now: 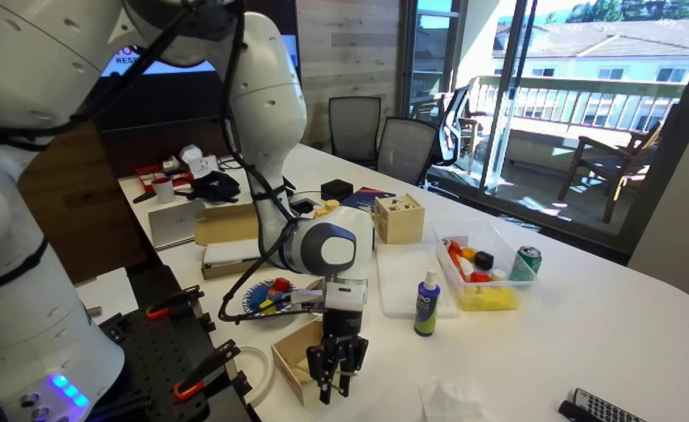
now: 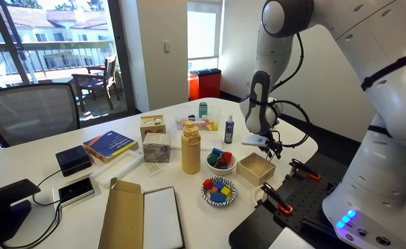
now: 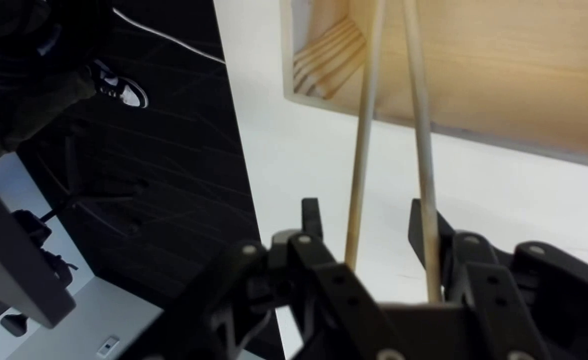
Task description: Stir the bowl with the straws
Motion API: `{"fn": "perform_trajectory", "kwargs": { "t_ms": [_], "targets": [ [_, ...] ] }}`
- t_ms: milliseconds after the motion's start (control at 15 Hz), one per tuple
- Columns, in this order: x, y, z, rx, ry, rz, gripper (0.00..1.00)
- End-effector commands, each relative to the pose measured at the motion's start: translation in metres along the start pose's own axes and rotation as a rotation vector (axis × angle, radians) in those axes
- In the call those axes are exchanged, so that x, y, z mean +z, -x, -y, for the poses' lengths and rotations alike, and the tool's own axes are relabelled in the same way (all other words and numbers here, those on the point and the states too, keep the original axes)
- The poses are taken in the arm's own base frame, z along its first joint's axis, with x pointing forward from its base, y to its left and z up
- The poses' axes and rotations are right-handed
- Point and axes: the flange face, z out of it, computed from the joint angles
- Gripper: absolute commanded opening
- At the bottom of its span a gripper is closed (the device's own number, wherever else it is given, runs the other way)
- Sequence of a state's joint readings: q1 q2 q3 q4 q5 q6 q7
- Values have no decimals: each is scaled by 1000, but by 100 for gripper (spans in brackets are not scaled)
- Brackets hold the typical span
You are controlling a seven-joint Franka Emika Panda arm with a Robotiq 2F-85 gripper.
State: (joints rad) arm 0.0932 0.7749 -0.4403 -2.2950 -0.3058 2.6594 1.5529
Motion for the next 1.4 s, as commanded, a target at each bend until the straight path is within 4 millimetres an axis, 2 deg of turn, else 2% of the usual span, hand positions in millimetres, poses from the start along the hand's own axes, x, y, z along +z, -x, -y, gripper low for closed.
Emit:
{"fn": "perform_trajectory", "kwargs": {
  "t_ms": [0,133,200,467,600,867,1133,1333],
  "targets": [
    [-6,0,2,-5,-6,-10,18],
    [-8,2,3,-10,-9,-15,3],
    [-9,3,4,-12,-11,-16,0],
    [-16,6,4,-23,-24,-23,1],
    [-26,7,1,-33,-36,-33,1],
    [-64,11,-7,-71,-86,-86,1],
    [-119,21,-18,-121,-187,-176,1],
    [-160,31,-15,-115,-273,-266,1]
  ]
}}
